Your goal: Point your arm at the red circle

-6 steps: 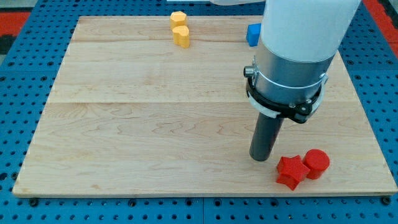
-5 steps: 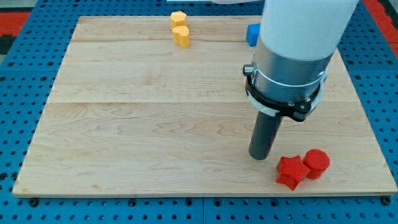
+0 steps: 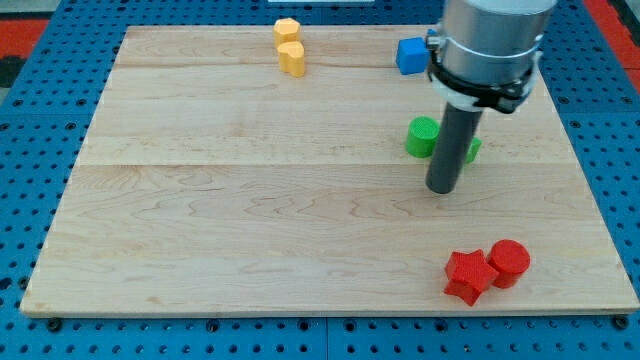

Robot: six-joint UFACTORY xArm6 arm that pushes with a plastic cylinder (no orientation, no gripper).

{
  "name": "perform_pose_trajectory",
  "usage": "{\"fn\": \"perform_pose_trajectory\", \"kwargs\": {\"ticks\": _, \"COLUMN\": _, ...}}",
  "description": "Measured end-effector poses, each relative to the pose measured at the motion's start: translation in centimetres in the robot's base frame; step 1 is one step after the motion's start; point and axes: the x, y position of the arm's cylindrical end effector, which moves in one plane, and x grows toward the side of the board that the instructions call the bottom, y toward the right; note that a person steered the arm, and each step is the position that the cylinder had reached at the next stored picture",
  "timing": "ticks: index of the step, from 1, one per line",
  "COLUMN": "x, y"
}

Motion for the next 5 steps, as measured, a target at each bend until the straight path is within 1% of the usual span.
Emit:
{"fn": "perform_pose_trajectory", "kwargs": {"ticks": 1, "x": -0.1, "y": 4.3}}
{"fn": "perform_pose_trajectory", "kwargs": {"ticks": 2, "x": 0.7, "y": 12.7}}
{"fn": "perform_pose_trajectory", "kwargs": {"ticks": 3, "x": 7.2, "y": 17.6}}
{"fn": "perform_pose_trajectory", "kwargs": {"ticks": 4, "x": 12.5, "y": 13.4}}
{"fn": "perform_pose_trajectory", "kwargs": {"ticks": 5, "x": 14.1, "y": 10.7}}
